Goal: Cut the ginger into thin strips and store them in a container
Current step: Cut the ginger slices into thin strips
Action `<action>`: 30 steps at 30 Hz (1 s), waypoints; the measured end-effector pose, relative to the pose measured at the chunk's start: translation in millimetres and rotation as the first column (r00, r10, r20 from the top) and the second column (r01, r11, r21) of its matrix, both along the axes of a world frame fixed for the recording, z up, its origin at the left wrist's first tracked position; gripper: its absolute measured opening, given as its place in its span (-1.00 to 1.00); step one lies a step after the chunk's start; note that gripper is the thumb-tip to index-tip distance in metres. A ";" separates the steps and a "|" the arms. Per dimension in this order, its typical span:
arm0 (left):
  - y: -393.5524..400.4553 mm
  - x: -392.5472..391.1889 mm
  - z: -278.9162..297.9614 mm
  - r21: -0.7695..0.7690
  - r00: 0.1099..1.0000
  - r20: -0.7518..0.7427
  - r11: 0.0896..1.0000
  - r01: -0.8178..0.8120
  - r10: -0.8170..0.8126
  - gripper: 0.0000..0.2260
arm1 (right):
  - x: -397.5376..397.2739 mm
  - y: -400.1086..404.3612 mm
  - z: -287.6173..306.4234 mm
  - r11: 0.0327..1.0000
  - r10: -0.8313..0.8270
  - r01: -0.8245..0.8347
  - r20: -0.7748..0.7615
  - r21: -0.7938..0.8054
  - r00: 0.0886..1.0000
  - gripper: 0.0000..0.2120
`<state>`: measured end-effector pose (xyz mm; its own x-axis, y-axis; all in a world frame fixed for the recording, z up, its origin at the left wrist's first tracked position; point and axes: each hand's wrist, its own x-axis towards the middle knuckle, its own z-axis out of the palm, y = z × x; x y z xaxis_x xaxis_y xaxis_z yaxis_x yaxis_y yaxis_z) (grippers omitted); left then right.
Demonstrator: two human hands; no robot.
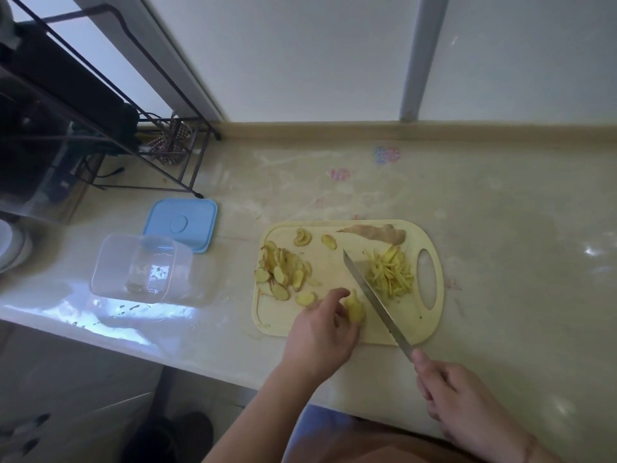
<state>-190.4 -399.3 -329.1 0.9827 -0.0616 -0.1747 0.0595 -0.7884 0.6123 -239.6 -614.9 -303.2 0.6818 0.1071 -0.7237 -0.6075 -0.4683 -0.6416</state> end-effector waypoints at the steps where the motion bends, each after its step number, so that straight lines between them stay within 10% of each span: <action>1: 1.8 -0.7 -2.7 0.032 0.998 0.042 0.999 0.044 -0.046 -0.56 | -2.1 2.2 -1.6 1.000 -0.011 0.011 -0.013 -0.007 1.000 -0.25; 10: 6.2 5.6 -24.7 0.083 0.929 0.294 0.975 0.208 -0.224 -0.74 | -11.0 12.0 -0.5 0.993 -0.112 0.113 -0.078 0.018 0.991 -0.13; 30: 19.8 -1.4 -44.9 0.004 0.942 0.316 0.993 0.121 -0.116 -0.72 | -35.7 37.1 2.7 0.990 -0.139 0.137 -0.077 -0.033 0.987 -0.24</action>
